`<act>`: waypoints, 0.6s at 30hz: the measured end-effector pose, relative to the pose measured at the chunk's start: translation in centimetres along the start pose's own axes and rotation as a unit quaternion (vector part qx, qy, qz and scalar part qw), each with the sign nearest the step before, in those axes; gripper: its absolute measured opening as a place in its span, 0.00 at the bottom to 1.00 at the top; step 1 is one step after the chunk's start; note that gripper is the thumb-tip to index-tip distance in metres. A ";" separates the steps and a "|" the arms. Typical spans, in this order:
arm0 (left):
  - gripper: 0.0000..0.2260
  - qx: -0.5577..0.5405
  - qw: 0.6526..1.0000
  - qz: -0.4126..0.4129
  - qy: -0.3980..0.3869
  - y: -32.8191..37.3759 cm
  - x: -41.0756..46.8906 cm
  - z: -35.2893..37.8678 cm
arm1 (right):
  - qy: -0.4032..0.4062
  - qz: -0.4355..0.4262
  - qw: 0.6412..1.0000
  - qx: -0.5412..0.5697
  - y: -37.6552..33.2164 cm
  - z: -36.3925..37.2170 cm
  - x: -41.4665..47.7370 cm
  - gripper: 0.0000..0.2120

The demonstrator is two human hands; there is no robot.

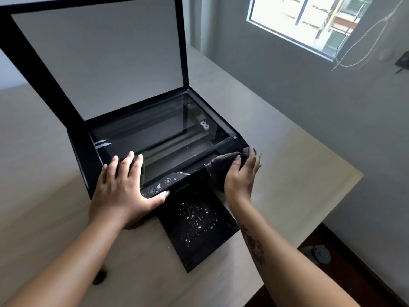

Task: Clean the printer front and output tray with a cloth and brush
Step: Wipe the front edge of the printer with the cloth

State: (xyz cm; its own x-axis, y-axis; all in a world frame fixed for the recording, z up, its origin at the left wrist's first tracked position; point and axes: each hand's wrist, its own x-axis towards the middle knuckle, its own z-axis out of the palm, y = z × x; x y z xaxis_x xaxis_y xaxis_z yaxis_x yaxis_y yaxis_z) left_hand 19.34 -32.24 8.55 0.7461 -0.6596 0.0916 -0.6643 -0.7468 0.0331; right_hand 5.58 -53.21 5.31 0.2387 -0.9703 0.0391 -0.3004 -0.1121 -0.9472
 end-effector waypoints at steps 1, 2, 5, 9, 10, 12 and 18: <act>0.52 -0.002 1.000 -0.001 0.000 0.0 0.0 0.0 | -0.006 -0.030 0.999 -0.032 0.0 -0.4 0.8 0.21; 0.52 -0.004 1.000 -0.002 0.000 0.0 0.0 0.0 | -0.019 -0.074 0.995 -0.070 -0.1 -0.6 1.4 0.20; 0.52 -0.002 1.000 -0.002 -0.003 0.0 0.0 0.1 | -0.078 -0.295 0.925 -0.228 0.4 -1.0 2.1 0.20; 0.52 -0.001 1.000 -0.003 -0.006 0.0 0.0 0.0 | -0.179 -0.435 0.822 -0.321 1.7 -3.4 4.4 0.32; 0.52 -0.001 1.000 -0.003 -0.005 0.0 0.0 -0.1 | -0.184 -0.465 0.802 -0.328 2.3 -3.9 5.0 0.33; 0.52 -0.003 1.000 -0.003 -0.006 0.0 -0.1 -0.1 | -0.196 -0.521 0.759 -0.337 3.0 -4.7 5.7 0.32; 0.51 -0.011 1.000 -0.007 -0.006 0.1 0.0 -0.4 | -0.204 -0.477 0.813 -0.262 3.3 -5.1 6.9 0.29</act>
State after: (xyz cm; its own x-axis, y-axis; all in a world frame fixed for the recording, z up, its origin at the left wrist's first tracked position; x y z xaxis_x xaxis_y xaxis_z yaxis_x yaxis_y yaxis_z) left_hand 19.23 -32.27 8.91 0.7558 -0.6501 0.0781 -0.6544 -0.7541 0.0560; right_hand 1.57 -61.35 4.12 0.8487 -0.2476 0.4673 -0.1258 -0.9528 -0.2764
